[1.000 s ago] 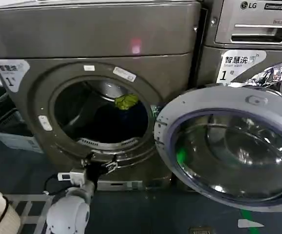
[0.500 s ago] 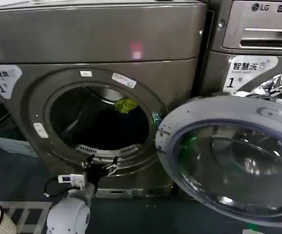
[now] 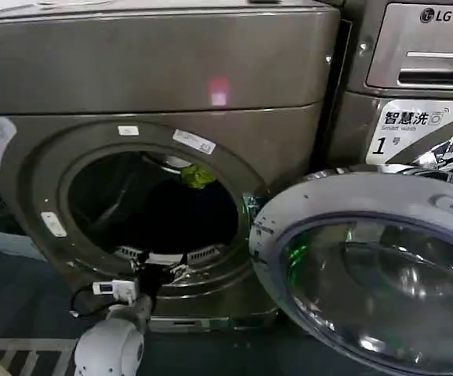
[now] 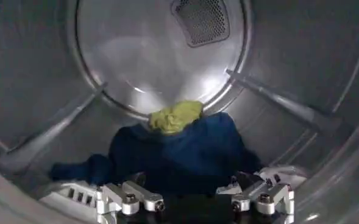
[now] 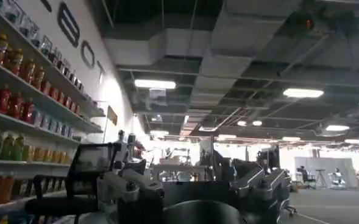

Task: Grasp the clothes from the dryer.

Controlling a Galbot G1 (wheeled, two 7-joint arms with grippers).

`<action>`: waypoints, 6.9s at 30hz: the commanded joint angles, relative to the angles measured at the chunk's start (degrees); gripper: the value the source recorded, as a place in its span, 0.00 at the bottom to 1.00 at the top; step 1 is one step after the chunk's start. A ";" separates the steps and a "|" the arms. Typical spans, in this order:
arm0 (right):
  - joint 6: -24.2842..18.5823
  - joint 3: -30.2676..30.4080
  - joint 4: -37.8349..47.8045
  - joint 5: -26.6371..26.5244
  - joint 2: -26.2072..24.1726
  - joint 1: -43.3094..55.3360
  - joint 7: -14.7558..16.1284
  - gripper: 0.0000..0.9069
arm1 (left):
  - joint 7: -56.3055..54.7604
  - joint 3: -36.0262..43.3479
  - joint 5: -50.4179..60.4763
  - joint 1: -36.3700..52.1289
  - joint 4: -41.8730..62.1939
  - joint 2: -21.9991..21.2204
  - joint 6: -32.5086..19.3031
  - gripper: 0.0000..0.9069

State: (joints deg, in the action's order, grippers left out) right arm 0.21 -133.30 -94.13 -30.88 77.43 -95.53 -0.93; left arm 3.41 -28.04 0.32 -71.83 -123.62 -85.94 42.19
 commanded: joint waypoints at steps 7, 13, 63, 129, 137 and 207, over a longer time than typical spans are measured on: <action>-0.09 -0.08 0.10 0.01 0.00 -0.05 -0.04 1.00 | -0.02 0.09 0.07 -0.10 0.07 0.08 2.81 1.00; 0.02 0.20 -0.25 1.07 0.06 0.01 -2.47 1.00 | -0.06 0.19 0.78 0.15 0.58 0.02 2.81 1.00; -1.40 2.88 -0.65 3.73 -0.48 1.37 -2.27 1.00 | 27.36 -2.26 53.68 52.93 70.04 -2.56 -24.16 1.00; -2.99 6.20 1.37 6.00 -0.76 2.37 -2.83 1.00 | 70.23 0.48 75.87 62.48 92.35 1.00 -53.23 0.10; -2.98 6.24 1.39 6.00 -0.76 2.35 -2.85 1.00 | 68.84 0.74 72.17 62.07 91.13 1.27 -53.65 0.00; -3.62 7.57 1.21 6.79 -0.09 2.62 -3.04 1.00 | 65.01 1.30 64.41 58.96 84.84 1.07 -49.32 0.00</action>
State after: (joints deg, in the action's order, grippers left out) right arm -3.37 -125.72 -92.90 -24.05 77.30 -92.90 -3.95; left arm 68.50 -26.72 64.88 -13.12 -38.73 -84.87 -7.22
